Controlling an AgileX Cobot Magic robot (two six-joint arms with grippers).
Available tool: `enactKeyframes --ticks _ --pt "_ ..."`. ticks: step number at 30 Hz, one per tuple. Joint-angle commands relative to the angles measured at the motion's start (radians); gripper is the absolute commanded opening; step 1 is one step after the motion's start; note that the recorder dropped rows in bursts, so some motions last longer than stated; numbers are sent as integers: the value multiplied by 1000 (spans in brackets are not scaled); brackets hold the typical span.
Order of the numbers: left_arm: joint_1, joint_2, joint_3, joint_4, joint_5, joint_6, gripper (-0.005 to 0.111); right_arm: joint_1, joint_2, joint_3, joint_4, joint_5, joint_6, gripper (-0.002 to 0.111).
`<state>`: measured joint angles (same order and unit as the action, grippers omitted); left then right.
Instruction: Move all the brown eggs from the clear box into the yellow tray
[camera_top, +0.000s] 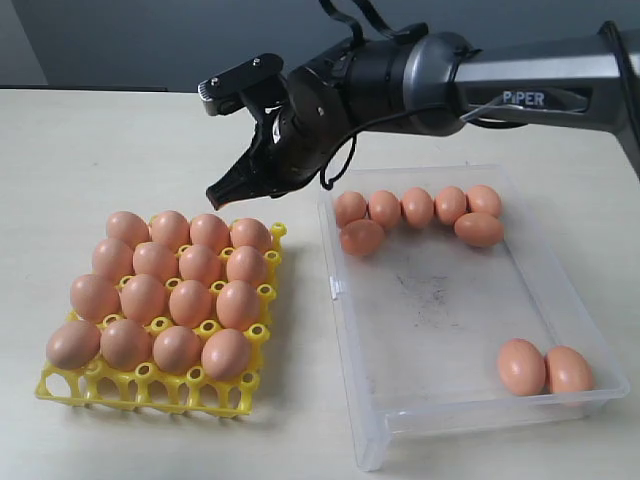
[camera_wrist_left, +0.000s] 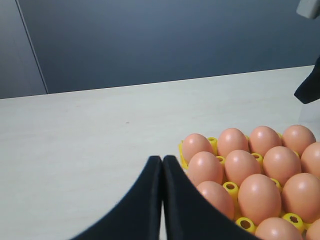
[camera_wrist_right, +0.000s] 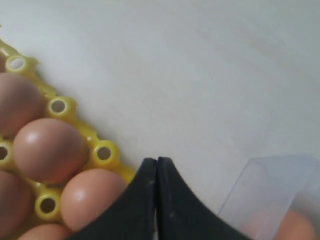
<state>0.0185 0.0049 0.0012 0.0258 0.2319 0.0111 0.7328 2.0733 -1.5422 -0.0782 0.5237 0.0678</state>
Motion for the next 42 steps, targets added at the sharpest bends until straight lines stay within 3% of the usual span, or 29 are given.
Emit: enactKeyframes --ticks 1,9,14,25,29,35,42 --pt "-11 -5 -1 1 0 -1 0 6 -62 -8 50 114 -10 0" --pt "-11 -5 -1 1 0 -1 0 67 -122 -8 298 270 -194 0" --pt "-11 -5 -1 1 0 -1 0 129 -127 -8 303 252 -196 0" --pt "-11 -5 -1 1 0 -1 0 135 -335 4 276 244 -157 0" --pt "-11 -5 -1 1 0 -1 0 135 -445 4 95 227 -21 0" --pt "-11 -5 -1 1 0 -1 0 135 -483 2 16 452 64 0" --pt "-11 -5 -1 1 0 -1 0 135 -483 2 -17 460 64 0"
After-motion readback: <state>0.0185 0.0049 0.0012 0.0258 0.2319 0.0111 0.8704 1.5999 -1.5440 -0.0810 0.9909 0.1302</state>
